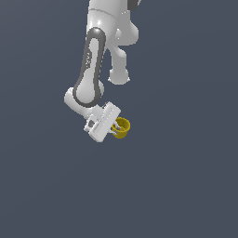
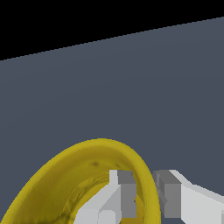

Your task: Pick up the object and move it to a goal position.

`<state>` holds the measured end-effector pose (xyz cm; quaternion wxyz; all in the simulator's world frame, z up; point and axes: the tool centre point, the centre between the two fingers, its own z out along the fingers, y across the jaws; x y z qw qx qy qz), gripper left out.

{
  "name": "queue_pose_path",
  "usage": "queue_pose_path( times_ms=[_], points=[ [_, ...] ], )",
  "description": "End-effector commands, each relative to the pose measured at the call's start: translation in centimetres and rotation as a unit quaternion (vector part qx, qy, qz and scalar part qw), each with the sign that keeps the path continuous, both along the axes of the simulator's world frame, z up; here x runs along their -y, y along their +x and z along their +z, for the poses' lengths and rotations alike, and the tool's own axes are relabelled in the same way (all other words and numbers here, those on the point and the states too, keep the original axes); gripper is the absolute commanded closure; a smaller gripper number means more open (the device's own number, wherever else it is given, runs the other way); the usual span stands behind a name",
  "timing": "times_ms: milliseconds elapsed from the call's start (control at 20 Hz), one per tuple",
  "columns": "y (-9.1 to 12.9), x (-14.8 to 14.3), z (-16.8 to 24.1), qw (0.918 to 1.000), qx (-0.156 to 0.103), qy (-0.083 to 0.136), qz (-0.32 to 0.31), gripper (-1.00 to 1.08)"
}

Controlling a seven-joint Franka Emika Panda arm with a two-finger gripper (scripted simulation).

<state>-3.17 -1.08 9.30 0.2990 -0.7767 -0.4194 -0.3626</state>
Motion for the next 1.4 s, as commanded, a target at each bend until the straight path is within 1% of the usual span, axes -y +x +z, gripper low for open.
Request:
queue_pose_path(
  times_ms=[0, 400, 1350],
  points=[
    [-0.2, 0.3, 1.7, 1.0000, 0.001, -0.001, 0.000, 1.08],
    [-1.5, 1.7, 9.0, 1.0000, 0.000, -0.003, 0.001, 1.08],
    [-4.7, 6.2, 30.7, 1.0000, 0.001, -0.001, 0.001, 1.08]
  ],
)
